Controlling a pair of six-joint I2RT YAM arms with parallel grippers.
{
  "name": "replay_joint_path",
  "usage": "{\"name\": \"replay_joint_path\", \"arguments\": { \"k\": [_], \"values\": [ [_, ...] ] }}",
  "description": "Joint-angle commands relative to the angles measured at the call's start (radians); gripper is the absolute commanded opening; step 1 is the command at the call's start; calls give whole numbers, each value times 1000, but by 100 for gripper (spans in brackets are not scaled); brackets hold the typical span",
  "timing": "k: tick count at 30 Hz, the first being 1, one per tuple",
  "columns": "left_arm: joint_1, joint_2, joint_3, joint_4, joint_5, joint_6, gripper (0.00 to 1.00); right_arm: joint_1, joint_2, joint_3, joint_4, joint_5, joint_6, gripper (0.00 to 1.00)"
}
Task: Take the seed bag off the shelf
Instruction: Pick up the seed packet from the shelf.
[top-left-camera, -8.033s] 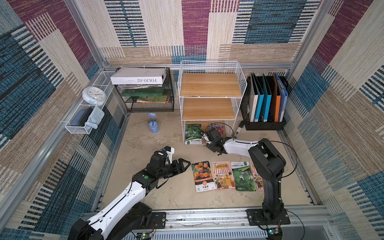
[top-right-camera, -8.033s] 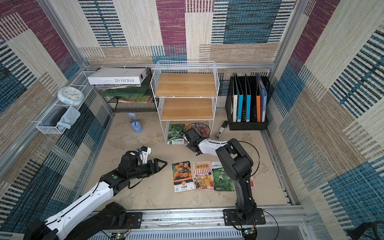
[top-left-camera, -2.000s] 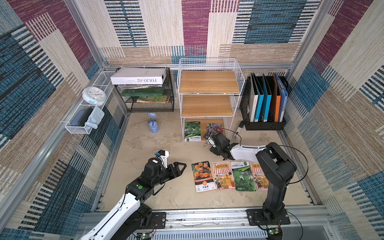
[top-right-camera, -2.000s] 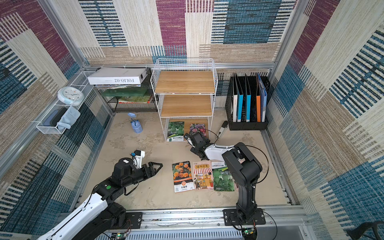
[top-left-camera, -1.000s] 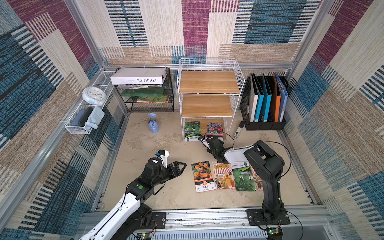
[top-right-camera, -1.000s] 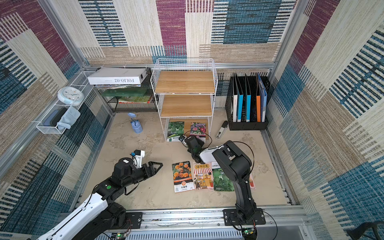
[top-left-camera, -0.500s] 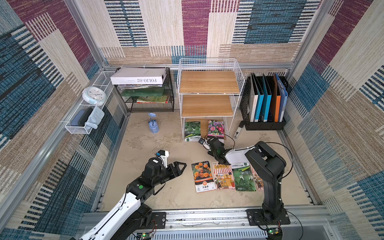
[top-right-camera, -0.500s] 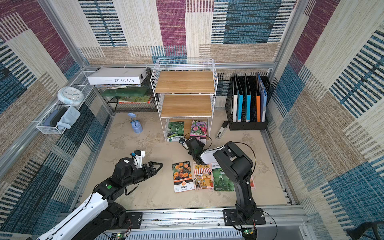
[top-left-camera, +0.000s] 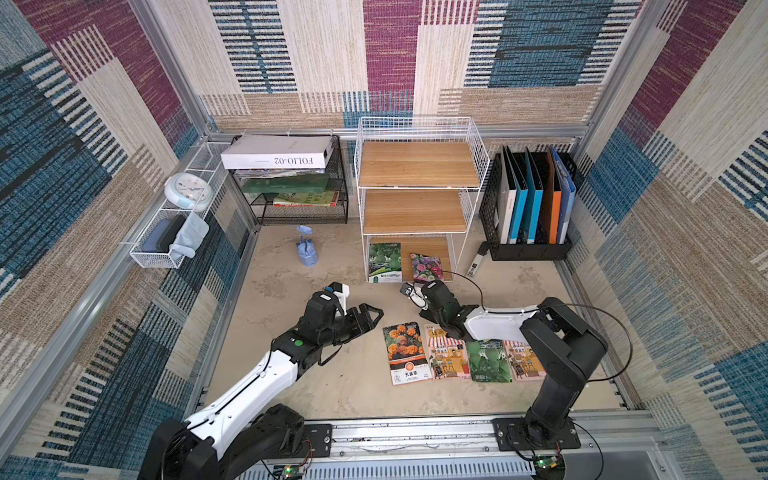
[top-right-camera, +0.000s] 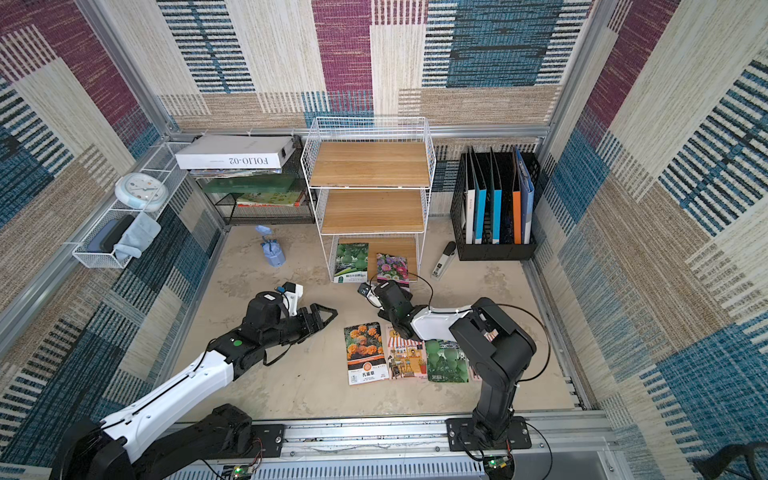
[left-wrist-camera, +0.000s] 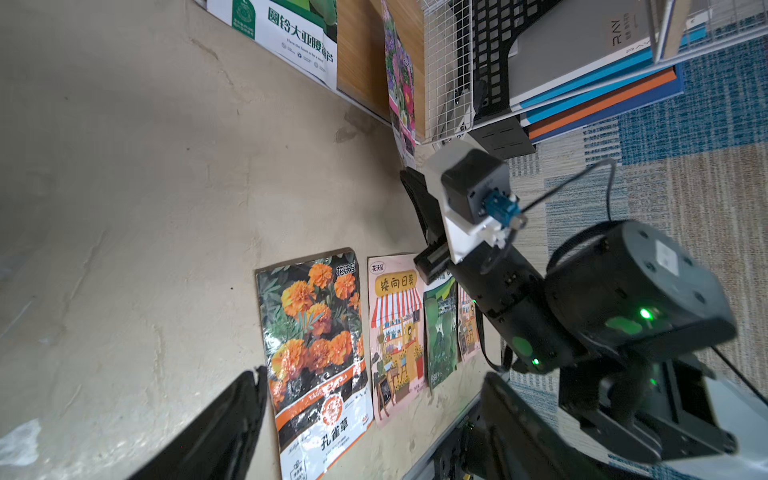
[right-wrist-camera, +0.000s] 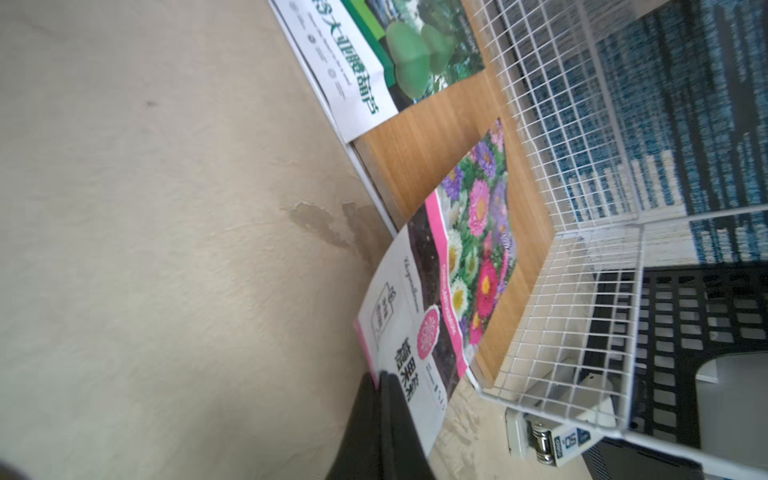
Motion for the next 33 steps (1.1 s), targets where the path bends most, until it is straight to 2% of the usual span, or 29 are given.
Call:
{"name": "replay_joint_path", "arguments": {
  "k": [1, 10, 15, 22, 33],
  "values": [
    [1, 36, 37, 59, 3, -5, 84, 14, -63, -36, 45, -25, 25, 0],
    [1, 109, 89, 121, -1, -65, 84, 88, -243, -109, 42, -5, 39, 0],
    [1, 143, 115, 174, 33, -102, 84, 144, -322, -121, 21, 6, 46, 0],
    [0, 224, 168, 234, 111, -153, 84, 196, -312, -96, -4, 46, 26, 0],
    [-3, 337, 239, 210, 157, -175, 85, 213, -330, -82, -18, 63, 22, 0]
  ]
}}
